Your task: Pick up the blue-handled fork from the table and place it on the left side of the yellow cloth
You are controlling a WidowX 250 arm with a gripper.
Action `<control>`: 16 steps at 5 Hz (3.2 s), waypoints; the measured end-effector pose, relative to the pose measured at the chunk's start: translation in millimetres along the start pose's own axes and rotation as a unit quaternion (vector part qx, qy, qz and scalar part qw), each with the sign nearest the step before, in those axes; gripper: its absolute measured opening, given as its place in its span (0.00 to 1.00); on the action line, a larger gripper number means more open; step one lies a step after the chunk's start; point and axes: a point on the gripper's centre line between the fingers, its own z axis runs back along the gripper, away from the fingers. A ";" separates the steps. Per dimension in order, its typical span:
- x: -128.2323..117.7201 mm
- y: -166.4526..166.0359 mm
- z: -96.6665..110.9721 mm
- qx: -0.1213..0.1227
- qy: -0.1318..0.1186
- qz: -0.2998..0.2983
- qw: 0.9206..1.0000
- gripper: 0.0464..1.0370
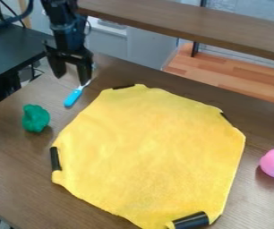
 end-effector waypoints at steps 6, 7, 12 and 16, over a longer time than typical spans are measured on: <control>20.0 14.9 -60.6 0.015 0.028 -0.026 0.999 0.92; 20.3 18.7 -66.1 0.026 0.045 -0.037 0.998 0.64; -10.3 -0.3 -24.2 -0.002 0.023 -0.035 0.999 0.19; -86.3 -89.3 -17.1 -0.100 0.106 0.069 0.987 0.19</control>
